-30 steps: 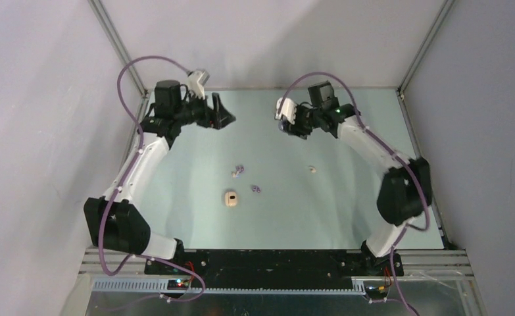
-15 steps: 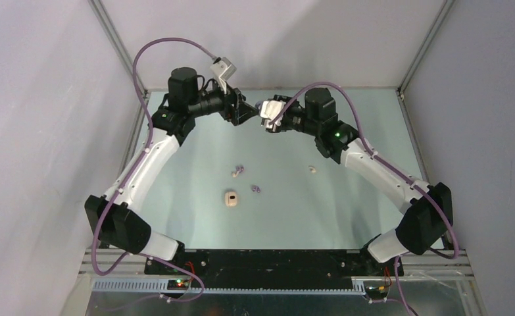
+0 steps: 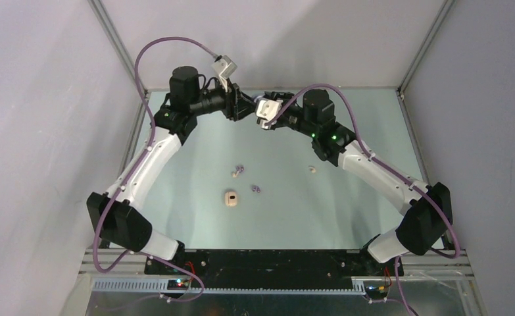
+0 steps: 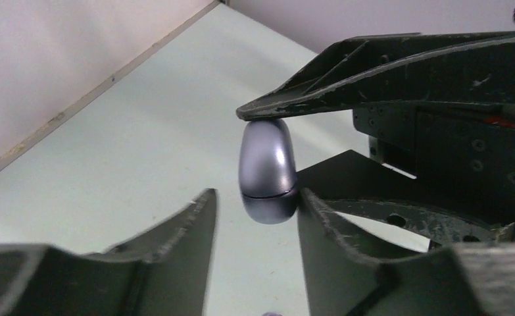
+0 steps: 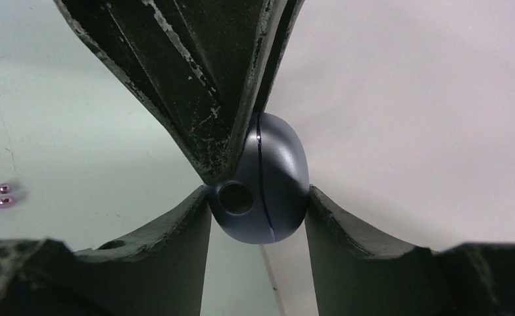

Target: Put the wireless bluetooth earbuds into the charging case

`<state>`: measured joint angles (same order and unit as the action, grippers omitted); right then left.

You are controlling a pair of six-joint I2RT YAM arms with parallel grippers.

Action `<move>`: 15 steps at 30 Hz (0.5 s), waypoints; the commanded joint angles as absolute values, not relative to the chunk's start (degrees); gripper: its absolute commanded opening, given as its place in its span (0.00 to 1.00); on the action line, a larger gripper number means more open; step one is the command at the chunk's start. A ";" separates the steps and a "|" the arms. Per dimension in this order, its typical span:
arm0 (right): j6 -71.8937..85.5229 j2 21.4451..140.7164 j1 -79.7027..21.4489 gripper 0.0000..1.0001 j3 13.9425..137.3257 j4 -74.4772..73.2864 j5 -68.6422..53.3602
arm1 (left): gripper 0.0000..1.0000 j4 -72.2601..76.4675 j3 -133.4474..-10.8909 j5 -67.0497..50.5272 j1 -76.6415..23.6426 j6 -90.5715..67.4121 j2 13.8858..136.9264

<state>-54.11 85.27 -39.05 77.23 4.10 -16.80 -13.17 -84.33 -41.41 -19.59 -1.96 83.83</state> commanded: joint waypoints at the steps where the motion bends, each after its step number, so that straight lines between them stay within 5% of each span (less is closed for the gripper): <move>1: -54.23 83.82 -39.76 0.38 77.92 7.63 -17.08 | 0.48 -8.21 -84.69 -42.91 -19.60 -4.27 84.83; 9: -50.94 84.37 -38.97 0.54 77.87 4.42 -20.80 | 0.05 -5.66 -84.18 -49.31 -18.97 -1.91 85.16; 15: -46.94 83.14 -37.54 0.79 78.05 -0.71 -23.57 | 0.00 -1.01 -81.16 -53.12 -17.29 -1.80 84.74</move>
<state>-51.07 85.27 -38.22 77.23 2.70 -19.09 -6.83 -82.15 -49.04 -18.33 -3.77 84.97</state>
